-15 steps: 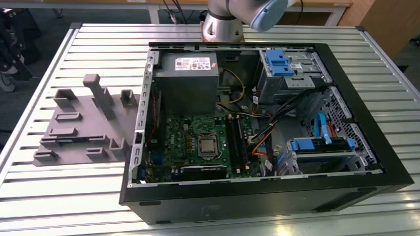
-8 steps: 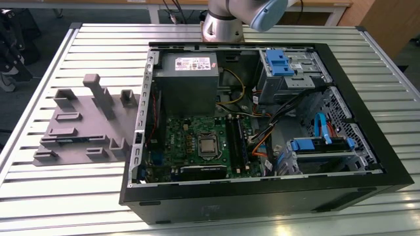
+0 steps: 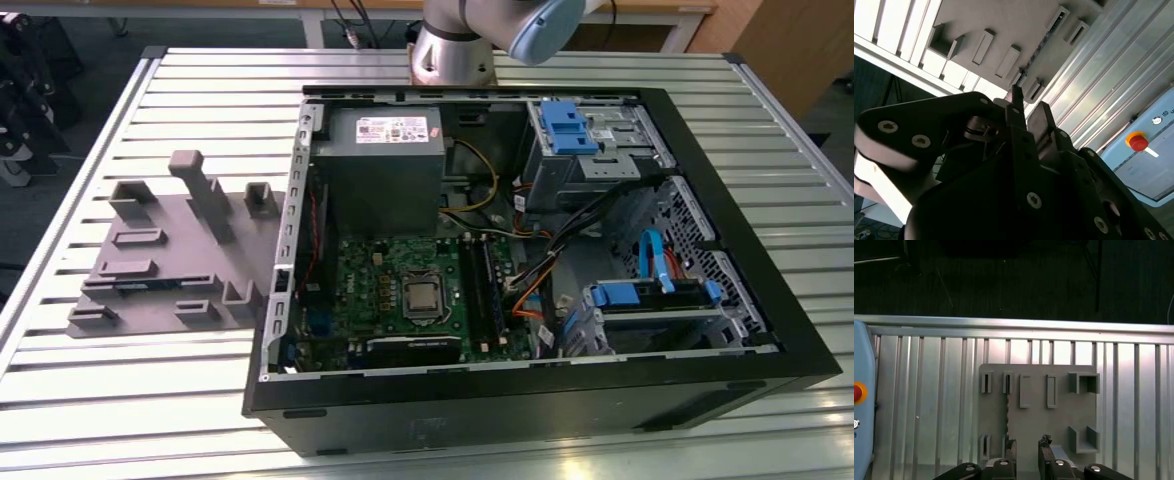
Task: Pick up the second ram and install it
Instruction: 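Pick up the second ram and move it above second insertion slot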
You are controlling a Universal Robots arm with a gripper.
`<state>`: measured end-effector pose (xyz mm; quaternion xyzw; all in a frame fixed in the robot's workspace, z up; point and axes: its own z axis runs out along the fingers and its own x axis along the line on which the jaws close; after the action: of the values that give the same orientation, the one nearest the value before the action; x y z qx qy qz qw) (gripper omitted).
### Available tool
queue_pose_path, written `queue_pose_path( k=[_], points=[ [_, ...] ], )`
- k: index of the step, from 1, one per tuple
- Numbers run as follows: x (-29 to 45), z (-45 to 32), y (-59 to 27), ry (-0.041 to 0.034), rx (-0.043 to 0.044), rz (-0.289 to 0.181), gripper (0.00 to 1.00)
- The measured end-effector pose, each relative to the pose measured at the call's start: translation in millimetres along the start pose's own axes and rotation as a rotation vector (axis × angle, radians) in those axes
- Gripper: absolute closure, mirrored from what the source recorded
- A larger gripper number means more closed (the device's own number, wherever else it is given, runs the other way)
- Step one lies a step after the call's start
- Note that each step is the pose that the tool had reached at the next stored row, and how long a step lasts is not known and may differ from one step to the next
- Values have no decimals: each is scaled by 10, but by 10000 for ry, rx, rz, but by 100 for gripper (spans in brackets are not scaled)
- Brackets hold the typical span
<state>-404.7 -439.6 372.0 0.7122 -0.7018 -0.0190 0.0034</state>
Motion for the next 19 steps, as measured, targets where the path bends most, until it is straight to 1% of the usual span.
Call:
queue_pose_path(
  k=[1,2,4,5,6,7,15,19],
  points=[
    [0,1,0,0,0,0,71],
    [0,4,0,-1,1,0,59],
    [1,17,-1,1,2,0,59],
    [1,26,-1,2,1,0,53],
    [1,37,-1,2,1,0,53],
    [1,51,-2,3,1,0,47],
    [4,195,-6,-1,13,127,47],
    [6,245,-7,-2,12,130,47]
  ],
)
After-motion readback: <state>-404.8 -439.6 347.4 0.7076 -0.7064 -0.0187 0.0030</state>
